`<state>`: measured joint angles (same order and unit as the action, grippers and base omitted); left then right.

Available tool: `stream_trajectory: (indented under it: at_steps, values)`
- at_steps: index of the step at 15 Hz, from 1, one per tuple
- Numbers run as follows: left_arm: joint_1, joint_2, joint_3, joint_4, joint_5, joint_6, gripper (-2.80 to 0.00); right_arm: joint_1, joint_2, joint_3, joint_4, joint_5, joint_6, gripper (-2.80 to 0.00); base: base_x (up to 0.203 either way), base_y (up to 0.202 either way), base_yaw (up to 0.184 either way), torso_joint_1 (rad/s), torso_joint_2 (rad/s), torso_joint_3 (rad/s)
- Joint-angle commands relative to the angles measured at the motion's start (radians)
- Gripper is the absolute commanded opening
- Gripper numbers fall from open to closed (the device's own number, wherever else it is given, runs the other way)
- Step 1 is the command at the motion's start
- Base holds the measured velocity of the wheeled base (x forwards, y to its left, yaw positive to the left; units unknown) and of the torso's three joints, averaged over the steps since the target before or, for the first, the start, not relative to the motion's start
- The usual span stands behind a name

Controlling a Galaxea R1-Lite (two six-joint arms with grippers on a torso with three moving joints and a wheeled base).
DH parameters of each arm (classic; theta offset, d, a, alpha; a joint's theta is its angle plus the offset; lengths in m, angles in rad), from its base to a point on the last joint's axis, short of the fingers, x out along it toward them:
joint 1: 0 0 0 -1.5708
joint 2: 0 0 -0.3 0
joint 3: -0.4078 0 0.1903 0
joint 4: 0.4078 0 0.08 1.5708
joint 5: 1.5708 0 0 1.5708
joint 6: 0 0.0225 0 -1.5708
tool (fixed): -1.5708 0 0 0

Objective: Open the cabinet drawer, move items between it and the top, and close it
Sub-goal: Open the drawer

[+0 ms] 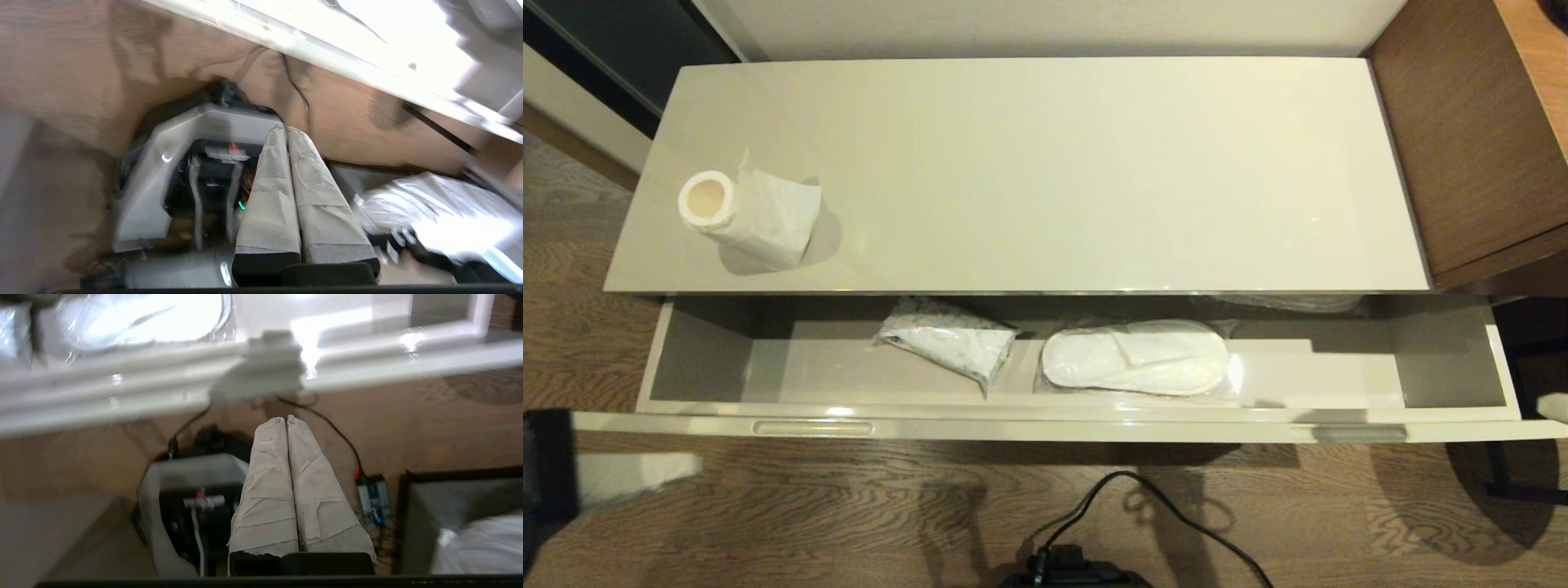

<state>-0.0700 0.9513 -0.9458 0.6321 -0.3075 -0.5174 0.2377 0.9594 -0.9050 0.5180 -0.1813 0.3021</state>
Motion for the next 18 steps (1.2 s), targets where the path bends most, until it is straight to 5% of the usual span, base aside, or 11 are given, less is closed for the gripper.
stream_trajectory:
  at_steps: [1, 6, 11, 15, 18]
  values:
    - [0.006, -0.187, -0.067, 0.185, -0.008, -0.017, -2.8, 0.002, -0.159, -0.032, 0.158, -0.001, 0.0, -2.8, 0.0, 0.0, 0.0, 0.0, 0.0, 0.0]
    - [0.03, -0.149, -0.035, 0.139, -0.01, -0.024, -2.8, 0.0, -0.125, -0.007, 0.128, -0.001, 0.014, -2.8, 0.0, 0.0, 0.0, 0.0, 0.0, 0.0]
    - [0.032, -0.005, 0.258, -0.402, 0.003, -0.074, -2.8, 0.001, 0.144, 0.19, -0.305, -0.015, 0.111, -2.8, 0.0, 0.0, 0.0, 0.0, 0.0, 0.0]
    - [0.032, 0.203, 0.339, -0.706, 0.006, -0.082, -2.8, 0.002, 0.327, 0.254, -0.551, -0.02, 0.139, -2.8, 0.0, 0.0, 0.0, 0.0, 0.0, 0.0]
    - [0.032, 0.333, 0.38, -0.856, 0.005, -0.083, -2.8, 0.002, 0.392, 0.307, -0.617, -0.014, 0.14, -2.8, 0.0, 0.0, 0.0, 0.0, 0.0, 0.0]
